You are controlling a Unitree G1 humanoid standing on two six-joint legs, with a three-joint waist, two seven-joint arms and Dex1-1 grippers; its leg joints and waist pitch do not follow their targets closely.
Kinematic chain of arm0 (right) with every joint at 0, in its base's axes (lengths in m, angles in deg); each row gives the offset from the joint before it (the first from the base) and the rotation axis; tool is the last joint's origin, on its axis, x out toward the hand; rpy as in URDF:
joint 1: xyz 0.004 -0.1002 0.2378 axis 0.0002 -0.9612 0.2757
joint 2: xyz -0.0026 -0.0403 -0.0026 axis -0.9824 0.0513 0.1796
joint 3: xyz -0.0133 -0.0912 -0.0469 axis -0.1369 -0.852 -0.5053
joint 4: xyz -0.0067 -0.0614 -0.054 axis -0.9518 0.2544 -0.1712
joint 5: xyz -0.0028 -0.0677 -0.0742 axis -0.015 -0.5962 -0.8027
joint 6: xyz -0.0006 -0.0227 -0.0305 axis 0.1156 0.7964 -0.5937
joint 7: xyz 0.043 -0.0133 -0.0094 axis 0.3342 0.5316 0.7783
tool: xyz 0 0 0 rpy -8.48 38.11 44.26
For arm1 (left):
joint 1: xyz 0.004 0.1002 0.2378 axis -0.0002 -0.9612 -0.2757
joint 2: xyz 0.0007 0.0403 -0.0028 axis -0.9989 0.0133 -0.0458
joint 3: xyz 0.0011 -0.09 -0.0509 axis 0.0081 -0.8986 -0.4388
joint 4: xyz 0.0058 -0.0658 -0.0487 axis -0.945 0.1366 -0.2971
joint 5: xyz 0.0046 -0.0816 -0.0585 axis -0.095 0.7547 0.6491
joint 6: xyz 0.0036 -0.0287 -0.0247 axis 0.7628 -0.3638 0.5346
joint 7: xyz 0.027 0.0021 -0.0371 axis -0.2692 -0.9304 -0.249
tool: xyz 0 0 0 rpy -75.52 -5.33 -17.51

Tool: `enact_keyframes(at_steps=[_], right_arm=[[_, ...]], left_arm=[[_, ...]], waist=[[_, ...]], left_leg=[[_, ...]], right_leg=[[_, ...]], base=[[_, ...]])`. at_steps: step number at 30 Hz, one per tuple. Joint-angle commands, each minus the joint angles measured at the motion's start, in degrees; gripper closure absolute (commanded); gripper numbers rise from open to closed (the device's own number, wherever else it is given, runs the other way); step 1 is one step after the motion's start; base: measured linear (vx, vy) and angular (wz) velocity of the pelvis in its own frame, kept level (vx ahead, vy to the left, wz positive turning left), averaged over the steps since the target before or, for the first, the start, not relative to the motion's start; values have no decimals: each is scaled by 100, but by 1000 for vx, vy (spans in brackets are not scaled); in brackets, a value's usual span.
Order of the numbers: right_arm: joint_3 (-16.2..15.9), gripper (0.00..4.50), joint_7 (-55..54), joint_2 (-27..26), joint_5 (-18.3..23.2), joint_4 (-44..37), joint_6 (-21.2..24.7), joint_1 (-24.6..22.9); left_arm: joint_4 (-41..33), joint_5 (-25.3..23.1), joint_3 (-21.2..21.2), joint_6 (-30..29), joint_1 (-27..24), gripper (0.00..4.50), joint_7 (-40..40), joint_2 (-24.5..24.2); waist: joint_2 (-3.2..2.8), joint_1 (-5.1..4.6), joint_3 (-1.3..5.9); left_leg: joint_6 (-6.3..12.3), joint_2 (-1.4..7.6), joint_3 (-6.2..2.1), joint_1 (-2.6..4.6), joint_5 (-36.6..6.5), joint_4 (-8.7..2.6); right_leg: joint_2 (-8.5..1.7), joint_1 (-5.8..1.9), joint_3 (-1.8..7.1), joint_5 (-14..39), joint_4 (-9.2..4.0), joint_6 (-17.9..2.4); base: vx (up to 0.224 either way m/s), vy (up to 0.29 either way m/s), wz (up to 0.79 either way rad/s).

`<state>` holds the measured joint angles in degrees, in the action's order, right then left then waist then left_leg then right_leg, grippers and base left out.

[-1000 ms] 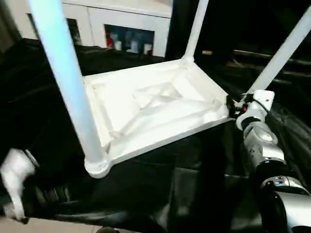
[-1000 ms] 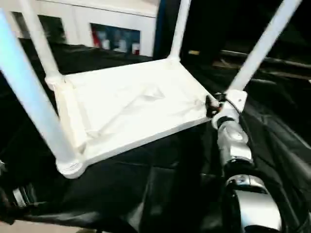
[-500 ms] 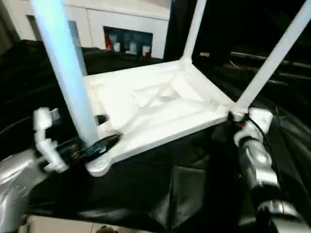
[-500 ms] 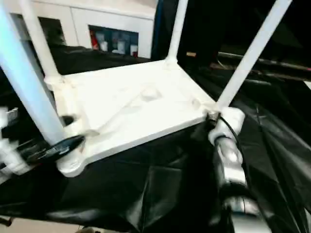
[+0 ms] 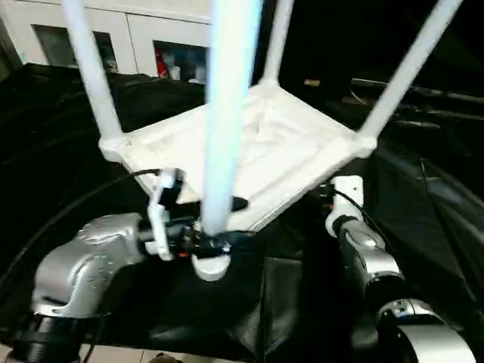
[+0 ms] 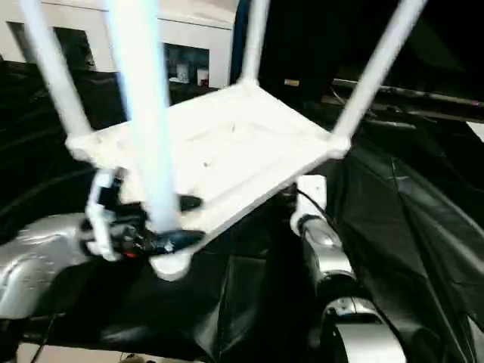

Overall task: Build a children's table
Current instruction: Rotate table base

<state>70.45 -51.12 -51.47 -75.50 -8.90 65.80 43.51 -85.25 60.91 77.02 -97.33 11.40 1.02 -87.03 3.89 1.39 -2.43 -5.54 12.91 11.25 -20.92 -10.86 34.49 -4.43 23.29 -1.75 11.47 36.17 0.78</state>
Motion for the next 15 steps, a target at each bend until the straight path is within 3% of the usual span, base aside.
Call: enact_keyframes(at_steps=[1, 3, 10, 15], right_arm=[[-226, 116, 236, -84, -143, 101, 65, 212], [-257, 116, 326, -114, -159, 174, 67, 260], [-335, 116, 464, -246, -223, 205, 54, 265], [-494, 116, 707, -456, -303, 278, -31, 337]], left_arm=[[-313, 263, 339, -181, 110, 3, 4, 210], [-304, 176, 530, -156, 120, 3, -1, 333], [-168, -14, 881, 1, 238, 3, -43, 611], [392, -531, 1020, 624, 543, 3, -245, 968]], waist=[[-95, 13, 347], [-54, -11, 340], [-55, -77, 332], [-67, -89, 324]], left_leg=[[-119, -27, 26, 49, -861, -387], [-75, -22, 34, 51, -956, -385], [-46, -11, 19, 39, -1037, -385], [-51, -13, 11, 50, -1188, -392]], right_leg=[[-153, -280, 151, 53, -304, -1233], [-151, -273, 152, 170, -327, -1241], [-163, -269, 156, 464, -355, -1177], [-164, -258, 157, 697, -398, -1124]], base=[[0, 0, 0], [0, 0, 0], [0, 0, 0], [0, 0, 0]])
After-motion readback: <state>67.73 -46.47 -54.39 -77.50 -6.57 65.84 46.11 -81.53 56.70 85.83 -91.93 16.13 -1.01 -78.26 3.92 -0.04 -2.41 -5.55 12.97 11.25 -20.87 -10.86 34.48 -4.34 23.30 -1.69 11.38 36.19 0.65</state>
